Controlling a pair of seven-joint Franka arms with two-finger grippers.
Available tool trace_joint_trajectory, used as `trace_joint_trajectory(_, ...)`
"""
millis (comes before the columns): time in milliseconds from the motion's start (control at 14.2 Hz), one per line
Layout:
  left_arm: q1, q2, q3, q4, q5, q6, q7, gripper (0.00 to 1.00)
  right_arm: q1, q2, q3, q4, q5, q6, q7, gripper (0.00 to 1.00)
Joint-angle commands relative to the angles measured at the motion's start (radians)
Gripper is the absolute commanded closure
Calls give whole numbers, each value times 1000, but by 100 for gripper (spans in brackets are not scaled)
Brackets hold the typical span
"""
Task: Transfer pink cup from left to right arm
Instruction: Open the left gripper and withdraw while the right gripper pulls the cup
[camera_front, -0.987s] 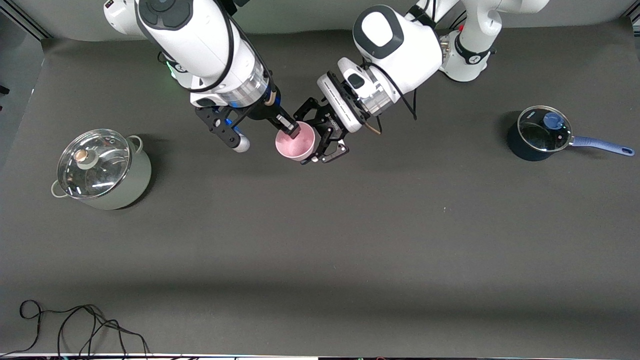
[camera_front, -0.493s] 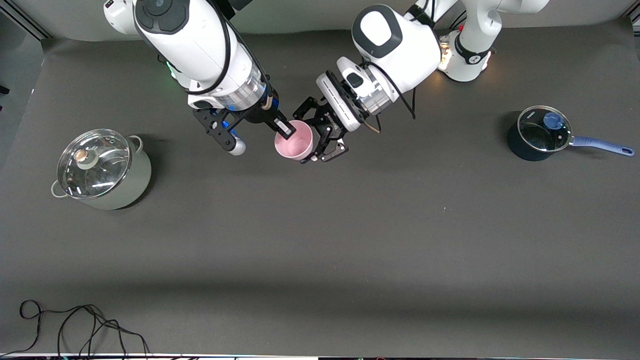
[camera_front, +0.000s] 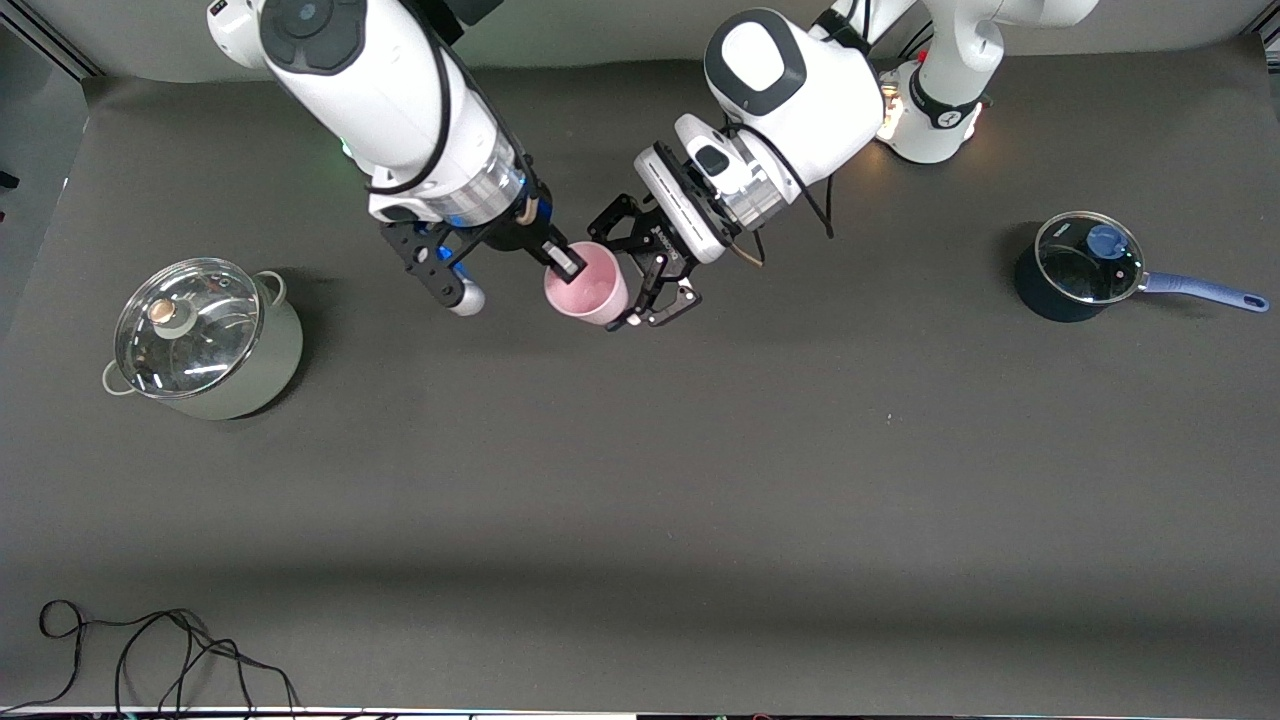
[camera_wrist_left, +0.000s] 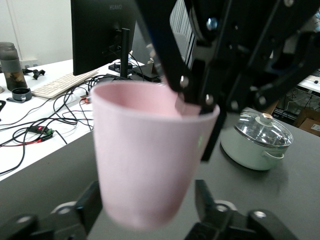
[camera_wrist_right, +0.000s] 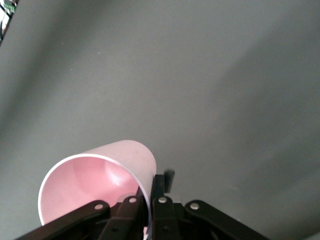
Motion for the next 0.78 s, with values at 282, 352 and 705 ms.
trace_joint_trajectory(282, 22, 1, 9, -35, -21, 10, -21, 2, -99, 2, -4, 30, -1, -26, -243, 100)
trace_joint_trajectory(352, 47, 18, 9, -36, -21, 8, -23, 2, -130, 2, -2, 22, -3, -31, -340, 100)
trace_joint_trajectory(705, 269, 71, 9, -61, -15, -262, -26, 1, -300, 0, -13, -10, -33, -118, -815, 100)
